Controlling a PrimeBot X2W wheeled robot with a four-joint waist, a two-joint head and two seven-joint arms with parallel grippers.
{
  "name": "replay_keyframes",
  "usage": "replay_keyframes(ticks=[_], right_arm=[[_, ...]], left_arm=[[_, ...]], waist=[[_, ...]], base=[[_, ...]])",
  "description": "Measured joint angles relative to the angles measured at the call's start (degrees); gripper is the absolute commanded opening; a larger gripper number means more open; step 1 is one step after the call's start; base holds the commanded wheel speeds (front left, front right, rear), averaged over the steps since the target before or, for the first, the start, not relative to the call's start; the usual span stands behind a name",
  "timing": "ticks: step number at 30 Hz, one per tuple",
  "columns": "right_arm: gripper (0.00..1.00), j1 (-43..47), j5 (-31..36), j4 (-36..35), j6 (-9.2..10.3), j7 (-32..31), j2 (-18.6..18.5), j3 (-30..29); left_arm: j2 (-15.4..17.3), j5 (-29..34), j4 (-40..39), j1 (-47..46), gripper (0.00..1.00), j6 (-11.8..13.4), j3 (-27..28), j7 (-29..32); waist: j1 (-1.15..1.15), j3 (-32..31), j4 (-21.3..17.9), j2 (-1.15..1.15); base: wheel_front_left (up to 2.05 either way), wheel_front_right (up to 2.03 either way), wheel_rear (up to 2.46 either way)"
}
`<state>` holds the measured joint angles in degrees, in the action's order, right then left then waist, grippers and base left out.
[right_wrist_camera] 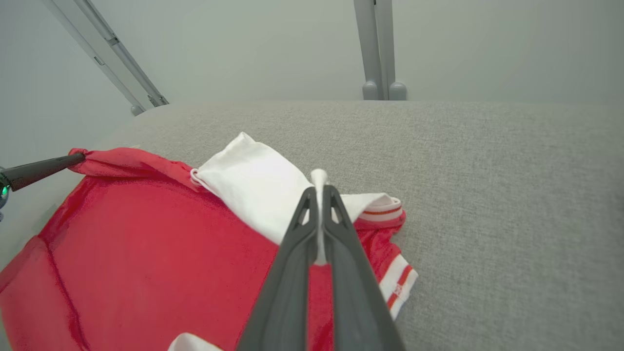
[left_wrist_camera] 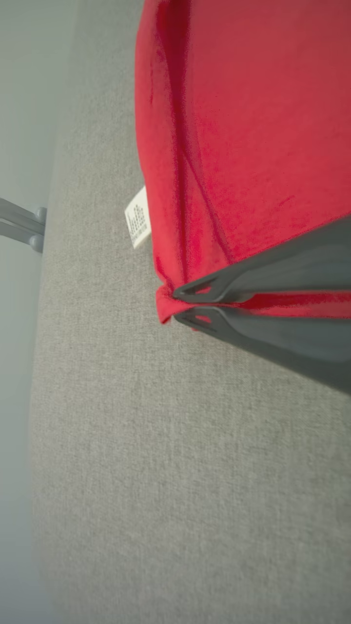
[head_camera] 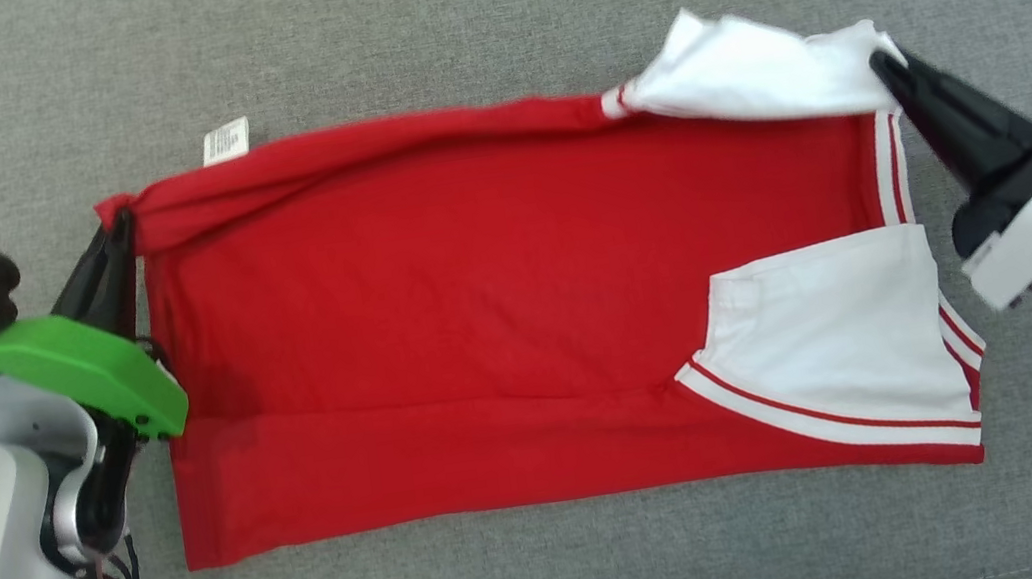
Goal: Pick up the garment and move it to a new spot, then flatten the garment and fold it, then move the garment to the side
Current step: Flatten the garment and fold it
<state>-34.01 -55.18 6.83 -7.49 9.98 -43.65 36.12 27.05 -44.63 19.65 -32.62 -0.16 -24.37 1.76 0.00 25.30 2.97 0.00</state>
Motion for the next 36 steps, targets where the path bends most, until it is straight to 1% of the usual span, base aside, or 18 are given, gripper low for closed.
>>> replay_keyframes(ticks=[4,6,9,11,15,16,17,18,19,20,21,23,26,28,32,34,35,36], right_arm=[[0.00,9.0,-1.0,-1.8,0.00,1.8,2.5,-2.3],[0.00,13.0,-0.6,-1.5,0.00,2.1,3.4,-3.5],[0.00,17.9,-0.4,-2.0,0.00,2.3,5.5,-5.4],[0.00,21.0,0.4,-2.3,0.00,2.4,7.1,-7.0],[0.00,25.8,1.9,-2.6,0.00,2.0,9.3,-9.3],[0.09,26.7,2.0,-2.7,0.00,1.7,9.9,-9.6],[0.46,27.7,2.5,-2.7,0.00,1.4,10.6,-9.9],[0.56,28.5,3.1,-2.7,0.00,0.6,11.1,-10.1],[1.00,29.2,3.8,-2.7,0.00,0.5,11.5,-10.4],[1.00,29.7,4.3,-2.9,0.00,0.5,12.2,-10.9],[1.00,30.5,6.2,-3.6,0.00,0.4,13.2,-11.3],[1.00,30.9,8.0,-4.9,0.00,0.6,14.0,-12.1],[1.00,31.7,13.3,-6.4,0.01,1.2,14.3,-15.0],[1.00,32.5,17.0,-8.0,0.01,1.3,15.3,-17.8],[1.00,33.3,24.1,-11.7,0.01,1.4,19.1,-25.0],[1.00,33.7,27.4,-14.0,0.00,0.8,21.5,-27.8],[1.00,33.7,30.2,-16.1,0.00,0.0,23.6,-30.5],[1.00,33.7,31.3,-17.1,0.00,-0.4,24.5,-31.6]], left_arm=[[1.4,-2.4,-5.4,6.6,0.00,2.4,1.8,0.3],[2.2,-3.4,-7.7,9.2,0.00,3.5,2.7,0.4],[3.2,-5.1,-10.5,12.6,0.00,4.4,3.8,1.3],[4.6,-5.5,-12.2,14.7,0.00,5.1,4.4,2.0],[6.2,-6.7,-14.6,17.5,0.00,6.1,4.9,4.0],[6.2,-7.2,-14.9,18.2,0.00,6.2,4.9,4.3],[6.2,-7.9,-15.3,19.0,0.27,6.3,4.9,4.6],[6.1,-8.4,-15.5,19.8,0.45,6.5,5.0,4.7],[6.1,-8.6,-15.6,20.6,1.00,6.7,5.0,4.9],[6.1,-8.8,-15.7,21.5,1.00,6.8,5.1,4.6],[5.9,-9.1,-15.8,23.2,1.00,7.2,5.3,4.2],[5.7,-9.0,-16.2,25.2,1.00,7.9,5.3,2.9],[5.3,-6.2,-17.2,27.3,1.00,10.8,6.3,-2.0],[4.8,-4.1,-18.4,28.0,1.00,12.6,6.9,-5.4],[2.8,0.2,-22.0,28.7,1.00,16.0,7.2,-11.8],[2.3,2.9,-23.5,28.7,1.00,17.3,6.3,-13.2],[1.2,5.7,-25.3,28.4,1.00,18.7,5.7,-14.6],[0.8,6.9,-25.8,28.2,1.00,19.4,5.4,-15.0]], waist=[[0.00,-0.8,-0.8,0.00],[0.00,-1.2,-1.1,0.00],[0.00,-1.6,-1.5,0.00],[0.00,-1.9,-1.8,0.00],[0.00,-2.4,-2.3,0.00],[0.00,-2.5,-2.4,0.00],[0.00,-2.6,-2.5,0.00],[0.00,-2.7,-2.7,0.00],[0.00,-2.8,-2.8,0.00],[0.00,-2.9,-3.0,0.00],[0.00,-3.2,-3.3,0.00],[0.00,-3.6,-3.7,0.00],[0.00,-4.3,-4.1,0.00],[0.00,-4.9,-4.3,0.00],[0.00,-6.0,-4.4,0.00],[0.00,-6.6,-4.4,0.00],[0.00,-7.2,-4.5,0.00],[0.00,-7.5,-4.5,0.00]], base=[[0.00,0.00,0.00],[0.00,0.00,0.00],[0.00,0.00,0.00],[0.00,0.00,0.00],[0.00,0.00,0.00],[0.00,0.00,0.00],[0.00,0.00,0.00],[0.00,0.00,0.00],[0.00,0.00,0.00],[0.00,0.00,0.00],[0.00,0.00,0.00],[0.00,0.00,0.00],[0.00,0.00,0.00],[0.00,0.00,0.00],[0.00,0.00,0.00],[0.00,0.00,0.00],[0.00,0.00,0.00],[0.00,0.00,0.00]])
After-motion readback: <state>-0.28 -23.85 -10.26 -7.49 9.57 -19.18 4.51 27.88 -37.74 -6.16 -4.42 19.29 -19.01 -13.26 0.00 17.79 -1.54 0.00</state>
